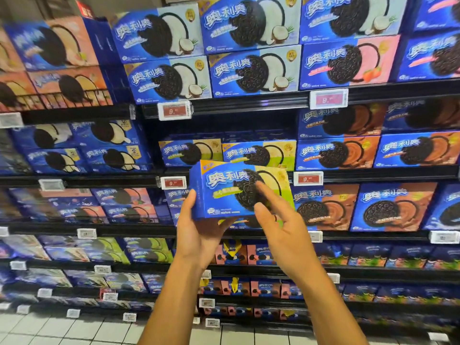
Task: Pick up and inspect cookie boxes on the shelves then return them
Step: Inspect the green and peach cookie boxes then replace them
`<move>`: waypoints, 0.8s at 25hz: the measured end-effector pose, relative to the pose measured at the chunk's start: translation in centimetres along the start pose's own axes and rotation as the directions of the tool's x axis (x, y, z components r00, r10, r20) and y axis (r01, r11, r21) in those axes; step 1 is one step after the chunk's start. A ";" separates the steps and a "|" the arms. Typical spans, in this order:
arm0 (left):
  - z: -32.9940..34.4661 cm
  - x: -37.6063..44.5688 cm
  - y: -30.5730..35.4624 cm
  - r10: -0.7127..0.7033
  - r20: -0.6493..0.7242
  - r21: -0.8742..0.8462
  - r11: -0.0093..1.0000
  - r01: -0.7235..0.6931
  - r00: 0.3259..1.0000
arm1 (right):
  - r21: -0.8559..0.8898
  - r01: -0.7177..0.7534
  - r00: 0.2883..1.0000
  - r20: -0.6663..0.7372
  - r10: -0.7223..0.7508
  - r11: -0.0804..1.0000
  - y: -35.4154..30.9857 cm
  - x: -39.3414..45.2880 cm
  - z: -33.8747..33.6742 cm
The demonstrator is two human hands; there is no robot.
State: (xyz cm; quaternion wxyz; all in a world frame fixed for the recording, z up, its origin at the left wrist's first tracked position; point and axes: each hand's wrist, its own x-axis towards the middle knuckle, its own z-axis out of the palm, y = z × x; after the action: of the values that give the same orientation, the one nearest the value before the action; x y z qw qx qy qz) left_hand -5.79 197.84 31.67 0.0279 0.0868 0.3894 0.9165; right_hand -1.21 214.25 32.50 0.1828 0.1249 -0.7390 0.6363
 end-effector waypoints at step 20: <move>-13.5 10.3 9.6 0.307 -0.238 0.105 0.951 -0.290 0.922 | -0.027 -0.119 0.984 -0.136 0.114 0.993 5.3 10.9 8.9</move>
State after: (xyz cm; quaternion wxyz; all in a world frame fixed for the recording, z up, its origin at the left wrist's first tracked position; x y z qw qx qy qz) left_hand -18.21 182.81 30.85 -0.1644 0.0289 0.4027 0.9000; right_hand -14.26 206.88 31.30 0.1966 0.0352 -0.7422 0.6397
